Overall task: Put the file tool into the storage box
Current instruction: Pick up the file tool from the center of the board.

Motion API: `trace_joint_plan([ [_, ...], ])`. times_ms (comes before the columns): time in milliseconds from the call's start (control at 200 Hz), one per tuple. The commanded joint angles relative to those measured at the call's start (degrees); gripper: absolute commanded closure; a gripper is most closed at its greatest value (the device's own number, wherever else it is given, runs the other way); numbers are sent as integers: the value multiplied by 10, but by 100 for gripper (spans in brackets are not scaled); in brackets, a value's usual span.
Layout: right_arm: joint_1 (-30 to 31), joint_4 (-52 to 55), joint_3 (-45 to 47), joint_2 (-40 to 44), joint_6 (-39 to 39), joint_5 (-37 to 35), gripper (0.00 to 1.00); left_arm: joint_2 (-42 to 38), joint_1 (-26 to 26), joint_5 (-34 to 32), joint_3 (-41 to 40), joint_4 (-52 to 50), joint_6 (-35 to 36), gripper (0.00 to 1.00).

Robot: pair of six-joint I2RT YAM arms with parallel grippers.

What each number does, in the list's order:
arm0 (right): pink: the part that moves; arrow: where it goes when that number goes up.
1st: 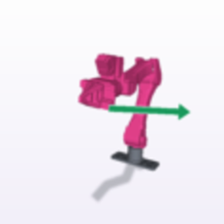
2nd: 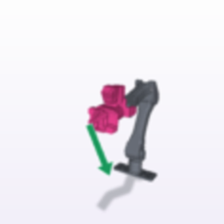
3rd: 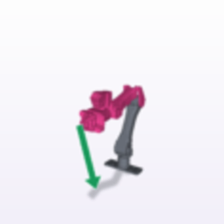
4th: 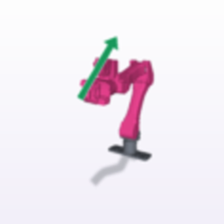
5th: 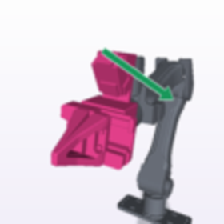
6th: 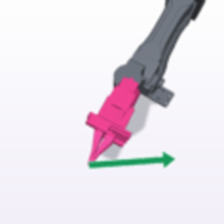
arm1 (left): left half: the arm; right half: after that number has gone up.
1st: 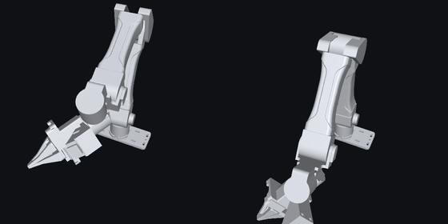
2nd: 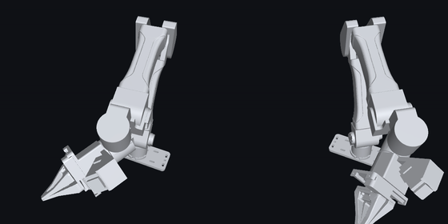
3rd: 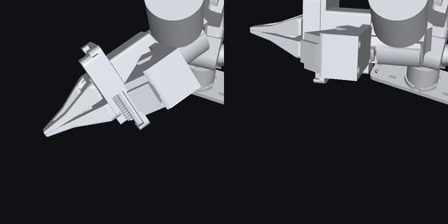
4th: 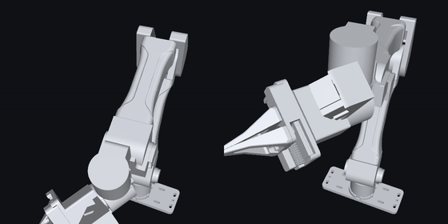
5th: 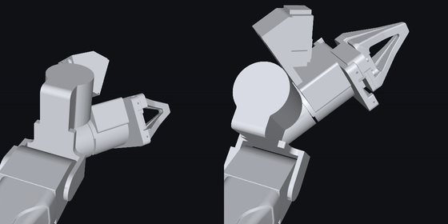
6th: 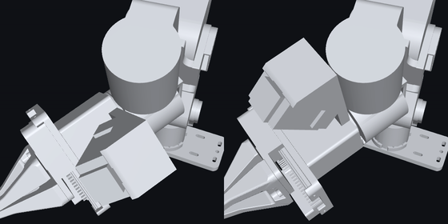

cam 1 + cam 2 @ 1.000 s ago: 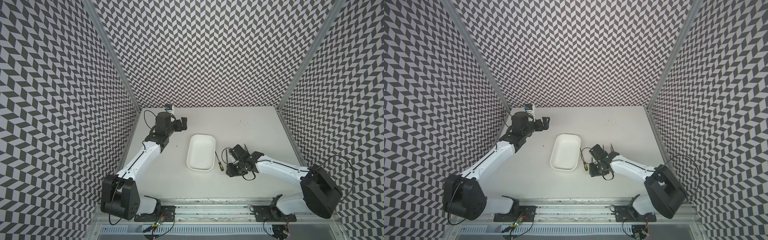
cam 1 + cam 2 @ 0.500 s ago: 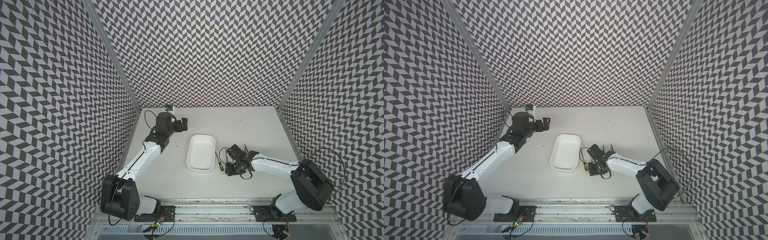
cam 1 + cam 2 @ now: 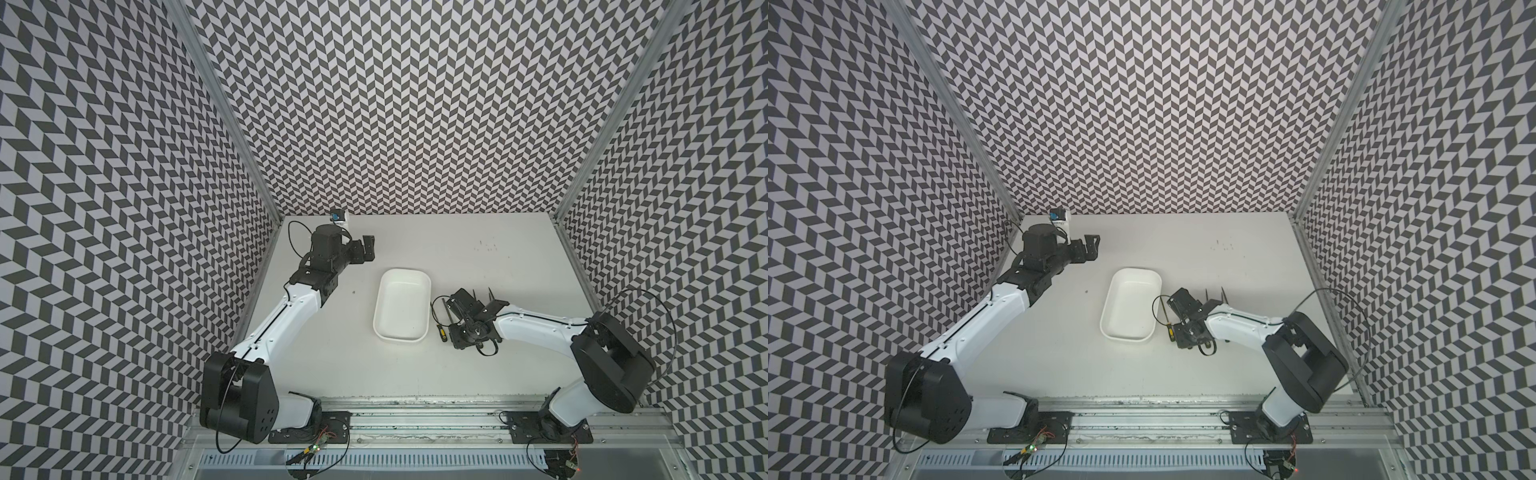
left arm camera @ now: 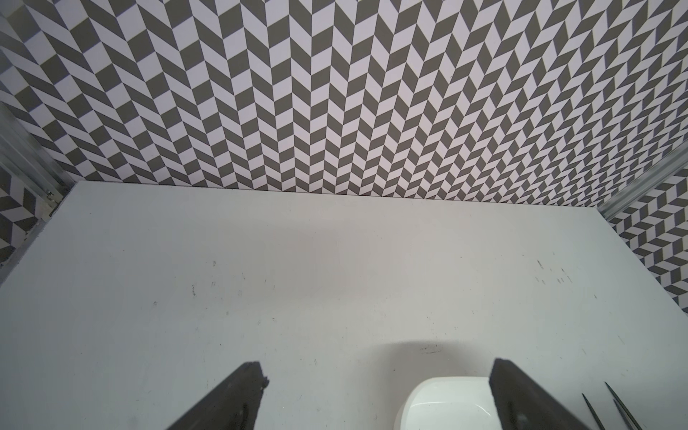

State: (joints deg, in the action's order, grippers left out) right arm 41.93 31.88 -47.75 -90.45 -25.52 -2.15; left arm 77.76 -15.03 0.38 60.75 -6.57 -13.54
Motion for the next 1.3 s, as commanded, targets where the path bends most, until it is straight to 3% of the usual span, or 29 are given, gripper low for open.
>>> trace_joint_plan([
  [0, 3, 24, -7, 15, -4, -13, 95, -15, -4, 17, 17, -7, 1, 0],
  [270, -1, 56, -165, 72, -19, 24, 97, -12, 3, 197, 38, 50, -14, 0],
  [326, -1, 50, -187, 69, -15, 54, 98, -8, 5, 198, 38, 57, -31, 0],
  [476, -3, 14, -221, 52, -8, 131, 98, 27, 8, 310, 63, 59, -53, 0],
  [641, -4, -29, -248, 21, -3, 200, 98, 35, -6, 307, 52, 71, -83, 0],
  [901, -5, -31, -321, -32, 22, 201, 98, 11, -63, 289, 18, 25, -64, 2],
  [1297, -12, -32, -387, -66, 30, 212, 98, 16, -83, 268, 2, 16, -69, 0],
])
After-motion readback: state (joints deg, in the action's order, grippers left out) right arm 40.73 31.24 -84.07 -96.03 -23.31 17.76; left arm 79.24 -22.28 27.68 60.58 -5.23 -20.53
